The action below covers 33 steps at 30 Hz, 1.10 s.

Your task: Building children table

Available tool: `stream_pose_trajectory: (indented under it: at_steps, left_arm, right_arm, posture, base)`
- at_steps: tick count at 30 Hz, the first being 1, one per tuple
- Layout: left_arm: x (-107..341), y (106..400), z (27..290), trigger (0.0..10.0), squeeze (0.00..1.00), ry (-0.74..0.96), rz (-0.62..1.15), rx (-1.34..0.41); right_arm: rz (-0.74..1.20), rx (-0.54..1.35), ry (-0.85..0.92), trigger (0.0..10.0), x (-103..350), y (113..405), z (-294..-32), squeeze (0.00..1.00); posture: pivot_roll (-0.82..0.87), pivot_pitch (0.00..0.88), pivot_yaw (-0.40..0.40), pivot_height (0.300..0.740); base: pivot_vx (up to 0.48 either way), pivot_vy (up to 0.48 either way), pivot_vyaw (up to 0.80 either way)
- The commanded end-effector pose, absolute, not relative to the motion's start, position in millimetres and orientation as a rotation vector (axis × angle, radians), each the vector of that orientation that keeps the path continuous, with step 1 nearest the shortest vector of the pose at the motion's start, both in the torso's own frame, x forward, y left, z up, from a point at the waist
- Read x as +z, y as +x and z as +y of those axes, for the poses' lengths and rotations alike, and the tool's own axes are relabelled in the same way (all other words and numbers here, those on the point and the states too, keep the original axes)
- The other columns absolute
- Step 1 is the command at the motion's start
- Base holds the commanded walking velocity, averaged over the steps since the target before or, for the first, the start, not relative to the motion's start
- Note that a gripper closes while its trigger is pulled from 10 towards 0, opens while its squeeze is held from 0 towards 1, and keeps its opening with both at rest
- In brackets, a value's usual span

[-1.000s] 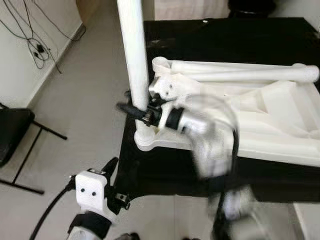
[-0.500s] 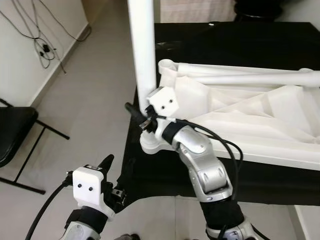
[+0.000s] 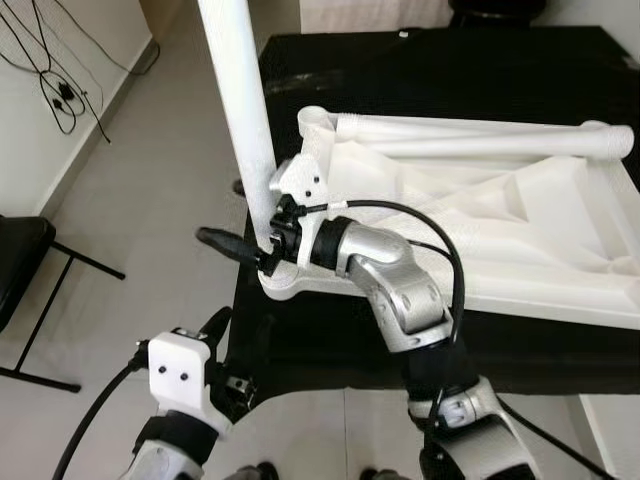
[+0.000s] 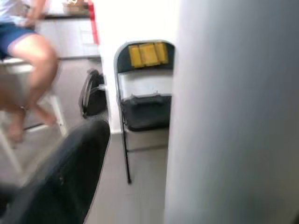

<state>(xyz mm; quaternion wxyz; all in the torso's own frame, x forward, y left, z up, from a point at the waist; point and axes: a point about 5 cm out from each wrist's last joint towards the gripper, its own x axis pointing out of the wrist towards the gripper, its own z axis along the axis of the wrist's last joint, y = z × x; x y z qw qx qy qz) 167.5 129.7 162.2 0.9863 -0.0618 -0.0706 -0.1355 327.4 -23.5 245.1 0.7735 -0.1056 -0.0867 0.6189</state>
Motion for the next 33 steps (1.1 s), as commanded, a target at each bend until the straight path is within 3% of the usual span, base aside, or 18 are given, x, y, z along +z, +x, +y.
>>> stream_pose_trajectory:
  at_steps: [1,13,14,15,25,33]
  left_arm:
    - [161,164,128,10.0,0.0,-0.128,-0.13,-0.268]
    - [162,161,127,10.0,0.0,-0.131,-0.127,-0.269]
    - [163,160,126,10.0,0.0,-0.131,-0.126,-0.27]
    - [163,160,126,10.0,0.0,-0.131,-0.126,-0.269]
    - [163,157,126,10.0,0.0,-0.133,-0.122,-0.267]
    - [162,158,127,10.0,0.0,-0.135,-0.119,-0.271]
  right_arm:
    - [-0.197,1.474,-0.255,10.0,246,325,-15,0.0]
    - [-0.102,1.591,-0.366,10.0,246,346,-21,0.0]
    - [-0.089,1.618,-0.372,3.8,243,345,-20,0.0]
    - [-0.081,1.639,-0.375,0.0,240,345,-18,0.0]
    - [-0.086,1.678,-0.356,0.0,238,346,-19,0.0]
    - [-0.103,1.553,-0.339,0.0,237,353,-31,0.0]
  posture:
    - [0.14,0.234,-0.006,0.74]
    - [0.15,0.244,-0.01,0.74]
    - [0.16,0.25,-0.011,0.74]
    - [0.16,0.25,-0.011,0.74]
    - [0.13,0.25,-0.011,0.74]
    - [0.12,0.246,-0.006,0.74]
  base:
    - [0.0,0.0,0.0]
    - [0.0,0.0,0.0]
    - [0.0,0.0,0.0]
    - [0.0,0.0,0.0]
    - [0.0,0.0,0.0]
    - [0.0,0.0,0.0]
